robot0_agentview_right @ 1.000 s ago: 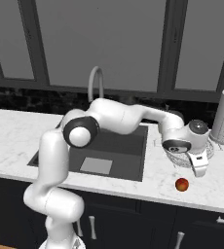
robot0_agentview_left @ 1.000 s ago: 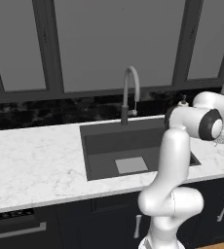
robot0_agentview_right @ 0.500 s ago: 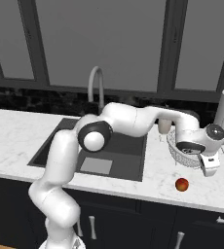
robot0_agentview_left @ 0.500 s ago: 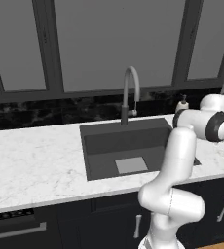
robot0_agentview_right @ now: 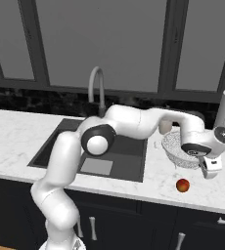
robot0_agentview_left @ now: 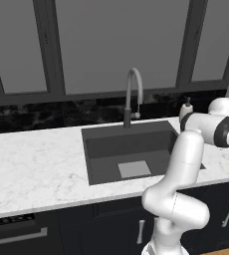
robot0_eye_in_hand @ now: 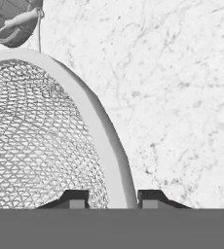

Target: Put the colander in the sink, put the apple in the colander, and turn on the sink faucet and pour water over the colander.

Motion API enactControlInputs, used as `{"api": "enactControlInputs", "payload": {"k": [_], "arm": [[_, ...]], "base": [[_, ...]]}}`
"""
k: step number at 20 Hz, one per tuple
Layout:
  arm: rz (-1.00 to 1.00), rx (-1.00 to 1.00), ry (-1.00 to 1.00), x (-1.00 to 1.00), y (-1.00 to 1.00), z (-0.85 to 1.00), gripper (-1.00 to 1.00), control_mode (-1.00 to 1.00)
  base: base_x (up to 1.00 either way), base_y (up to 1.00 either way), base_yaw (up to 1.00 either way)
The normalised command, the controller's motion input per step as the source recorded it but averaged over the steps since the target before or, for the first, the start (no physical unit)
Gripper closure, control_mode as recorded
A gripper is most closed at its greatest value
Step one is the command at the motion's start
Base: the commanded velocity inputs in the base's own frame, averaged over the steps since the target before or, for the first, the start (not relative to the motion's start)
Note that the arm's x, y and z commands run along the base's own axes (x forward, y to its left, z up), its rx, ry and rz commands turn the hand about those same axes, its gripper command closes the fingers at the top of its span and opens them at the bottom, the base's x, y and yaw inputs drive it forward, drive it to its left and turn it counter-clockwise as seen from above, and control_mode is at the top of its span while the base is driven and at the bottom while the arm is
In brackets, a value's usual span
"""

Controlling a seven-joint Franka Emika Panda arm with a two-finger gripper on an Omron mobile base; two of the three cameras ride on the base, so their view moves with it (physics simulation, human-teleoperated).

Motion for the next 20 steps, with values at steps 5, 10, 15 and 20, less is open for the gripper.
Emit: {"api": "enactControlInputs", "payload": {"k": [5, 10, 15, 20], "arm": [[0.02, 0.09, 0.07, 0.00, 0.74, -0.07, 1.00, -1.00], [0.12, 0.03, -0.16, -0.09, 0.20, 0.79, 1.00, -1.00], [0.16, 0.01, -0.24, -0.51, 0.01, 0.98, 1.00, -1.00], [0.18, 0.00, 0.12, -0.59, 0.77, 0.27, 1.00, -1.00]], "base": [[0.00, 0.00, 0.00], [0.00, 0.00, 0.00], [0.00, 0.00, 0.00], [0.00, 0.00, 0.00]]}}
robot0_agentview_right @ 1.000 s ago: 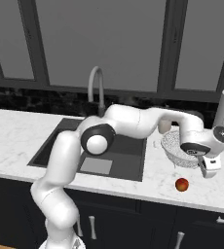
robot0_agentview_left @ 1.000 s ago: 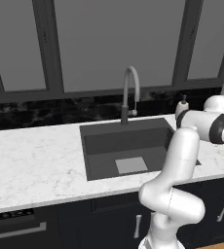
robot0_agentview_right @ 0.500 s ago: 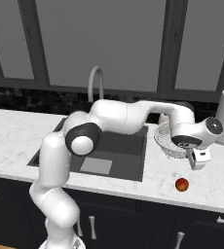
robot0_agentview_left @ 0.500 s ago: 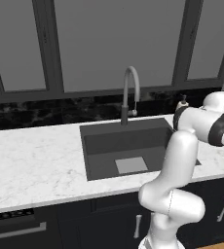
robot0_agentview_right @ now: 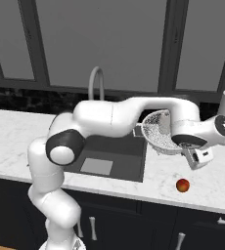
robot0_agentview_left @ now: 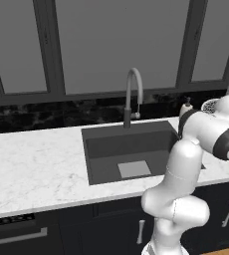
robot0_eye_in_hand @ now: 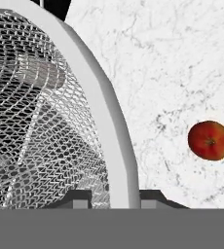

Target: Put the colander in the sink, put the apple in the colander, and turn on the sink faucet and pour water over the colander.

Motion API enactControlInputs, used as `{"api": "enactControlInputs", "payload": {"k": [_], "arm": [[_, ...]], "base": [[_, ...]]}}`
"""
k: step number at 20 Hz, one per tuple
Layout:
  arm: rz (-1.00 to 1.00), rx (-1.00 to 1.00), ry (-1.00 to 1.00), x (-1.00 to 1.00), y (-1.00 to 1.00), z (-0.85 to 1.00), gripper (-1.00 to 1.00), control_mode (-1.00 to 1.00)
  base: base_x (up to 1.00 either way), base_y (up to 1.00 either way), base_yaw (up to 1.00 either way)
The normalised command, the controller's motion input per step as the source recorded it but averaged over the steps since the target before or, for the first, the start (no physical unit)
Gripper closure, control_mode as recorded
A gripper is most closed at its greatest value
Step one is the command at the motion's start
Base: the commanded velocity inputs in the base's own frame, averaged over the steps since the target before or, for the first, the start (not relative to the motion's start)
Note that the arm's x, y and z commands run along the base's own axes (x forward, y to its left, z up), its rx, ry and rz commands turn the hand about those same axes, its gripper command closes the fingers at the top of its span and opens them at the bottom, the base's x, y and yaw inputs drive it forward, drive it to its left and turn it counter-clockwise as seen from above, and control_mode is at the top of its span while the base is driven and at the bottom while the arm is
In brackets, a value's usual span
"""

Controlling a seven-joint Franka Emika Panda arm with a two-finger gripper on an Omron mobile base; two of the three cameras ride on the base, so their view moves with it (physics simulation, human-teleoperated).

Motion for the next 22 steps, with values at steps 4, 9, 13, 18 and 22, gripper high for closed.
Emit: {"api": "enactControlInputs", "payload": {"k": [4, 9, 13, 18, 22], "arm": [[0.15, 0.00, 0.28, -0.19, 1.00, 0.07, 1.00, -1.00], [0.09, 0.00, 0.10, 0.02, 0.92, 0.00, 1.00, -1.00], [0.10, 0.00, 0.01, 0.44, 0.94, -0.06, 1.00, -1.00], [0.13, 0.00, 0.00, 0.47, 0.86, -0.30, 1.00, -1.00], [0.16, 0.00, 0.03, 0.21, 0.48, -0.33, 1.00, -1.00]], "base": [[0.00, 0.00, 0.00], [0.00, 0.00, 0.00], [0.00, 0.00, 0.00], [0.00, 0.00, 0.00], [0.00, 0.00, 0.00]]}}
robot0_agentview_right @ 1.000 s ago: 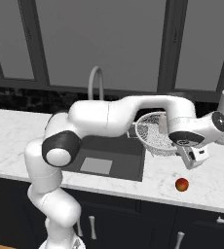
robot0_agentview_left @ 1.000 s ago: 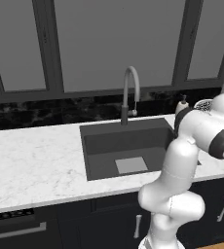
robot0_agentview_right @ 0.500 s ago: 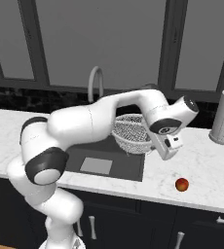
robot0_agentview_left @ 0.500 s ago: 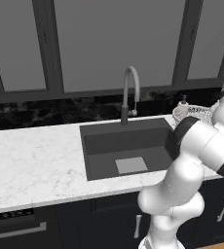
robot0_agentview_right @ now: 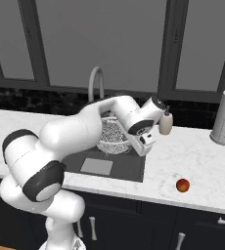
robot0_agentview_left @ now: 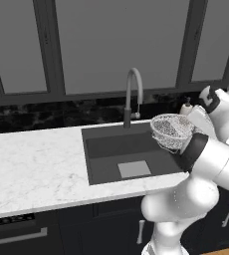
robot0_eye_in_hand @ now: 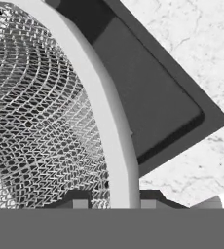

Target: Put the colander in the sink, put the apple in the colander, and turn on the sink faucet and pour water over the colander.

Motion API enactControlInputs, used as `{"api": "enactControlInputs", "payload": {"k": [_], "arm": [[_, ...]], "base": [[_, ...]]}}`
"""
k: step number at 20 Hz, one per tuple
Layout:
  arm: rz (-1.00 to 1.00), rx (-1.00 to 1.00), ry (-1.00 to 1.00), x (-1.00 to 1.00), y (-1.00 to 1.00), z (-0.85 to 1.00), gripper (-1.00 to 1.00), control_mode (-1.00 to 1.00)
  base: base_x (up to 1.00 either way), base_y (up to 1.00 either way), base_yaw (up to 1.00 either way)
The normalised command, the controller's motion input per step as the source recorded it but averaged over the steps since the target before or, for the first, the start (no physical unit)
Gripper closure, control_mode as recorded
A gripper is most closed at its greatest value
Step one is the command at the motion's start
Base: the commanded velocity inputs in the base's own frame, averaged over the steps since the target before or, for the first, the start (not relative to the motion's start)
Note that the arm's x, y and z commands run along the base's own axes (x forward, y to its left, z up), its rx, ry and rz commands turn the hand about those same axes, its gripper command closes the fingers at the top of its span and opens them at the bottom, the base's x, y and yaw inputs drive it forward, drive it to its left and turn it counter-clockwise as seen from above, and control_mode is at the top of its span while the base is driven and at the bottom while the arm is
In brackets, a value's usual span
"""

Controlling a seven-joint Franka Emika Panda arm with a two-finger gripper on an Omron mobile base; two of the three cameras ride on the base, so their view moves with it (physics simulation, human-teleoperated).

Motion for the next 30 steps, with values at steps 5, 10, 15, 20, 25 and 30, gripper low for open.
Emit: {"api": "enactControlInputs", "payload": {"k": [5, 10, 15, 20, 25, 30], "arm": [[0.17, 0.03, 0.01, 0.24, 0.11, -0.39, 1.00, -1.00], [0.14, 0.02, 0.00, 0.40, 0.04, -0.43, 1.00, -1.00], [0.09, 0.00, 0.00, 0.49, 0.16, -0.44, 1.00, -1.00], [0.09, 0.00, 0.00, 0.30, 0.21, -0.37, 1.00, -1.00], [0.05, 0.00, 0.00, 0.19, 0.20, -0.29, 1.00, -1.00], [0.01, 0.00, 0.00, 0.18, 0.33, -0.31, 1.00, -1.00]], "base": [[0.00, 0.00, 0.00], [0.00, 0.00, 0.00], [0.00, 0.00, 0.00], [0.00, 0.00, 0.00], [0.00, 0.00, 0.00], [0.00, 0.00, 0.00]]}}
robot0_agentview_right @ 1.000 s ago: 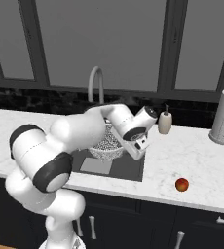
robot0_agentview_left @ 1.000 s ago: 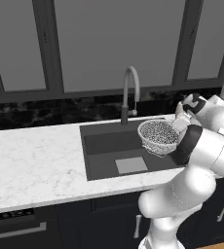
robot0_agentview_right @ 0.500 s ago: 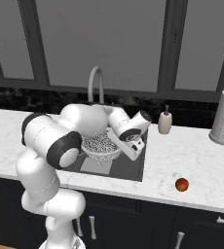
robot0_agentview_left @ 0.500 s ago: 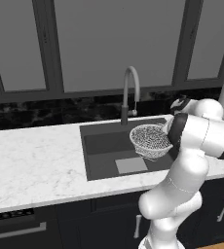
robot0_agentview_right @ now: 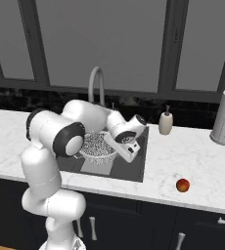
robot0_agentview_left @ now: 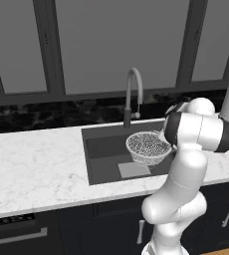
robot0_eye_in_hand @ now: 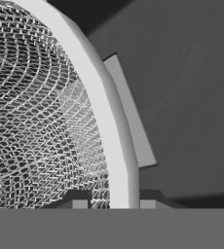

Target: Put the colander in the sink, put the apple in the colander, and turn on the sink faucet and pour water over the colander.

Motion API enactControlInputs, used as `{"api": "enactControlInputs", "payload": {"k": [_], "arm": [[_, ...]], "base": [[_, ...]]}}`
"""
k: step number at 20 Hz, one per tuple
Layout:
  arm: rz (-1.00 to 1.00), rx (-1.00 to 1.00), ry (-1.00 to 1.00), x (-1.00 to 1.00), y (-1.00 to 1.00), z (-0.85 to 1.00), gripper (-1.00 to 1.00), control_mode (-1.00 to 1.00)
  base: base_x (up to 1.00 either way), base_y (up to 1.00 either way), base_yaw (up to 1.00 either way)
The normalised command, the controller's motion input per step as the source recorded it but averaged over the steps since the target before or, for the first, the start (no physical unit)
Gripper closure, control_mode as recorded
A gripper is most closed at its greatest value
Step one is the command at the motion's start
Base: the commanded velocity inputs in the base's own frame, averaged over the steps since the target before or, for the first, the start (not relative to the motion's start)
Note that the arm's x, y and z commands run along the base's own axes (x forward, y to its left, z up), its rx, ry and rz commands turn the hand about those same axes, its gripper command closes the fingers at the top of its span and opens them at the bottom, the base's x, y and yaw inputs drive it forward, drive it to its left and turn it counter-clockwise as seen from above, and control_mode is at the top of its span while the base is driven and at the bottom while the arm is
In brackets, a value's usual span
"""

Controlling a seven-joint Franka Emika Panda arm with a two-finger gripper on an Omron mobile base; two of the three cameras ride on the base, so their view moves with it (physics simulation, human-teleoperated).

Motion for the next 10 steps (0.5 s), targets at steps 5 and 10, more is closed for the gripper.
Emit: {"api": "enactControlInputs", "payload": {"k": [5, 10], "arm": [[0.00, 0.00, 0.03, 0.05, 0.22, -0.52, 1.00, -1.00], [0.00, 0.00, 0.04, 0.03, 0.12, -0.56, 1.00, -1.00]], "base": [[0.00, 0.00, 0.00], [0.00, 0.00, 0.00]]}}
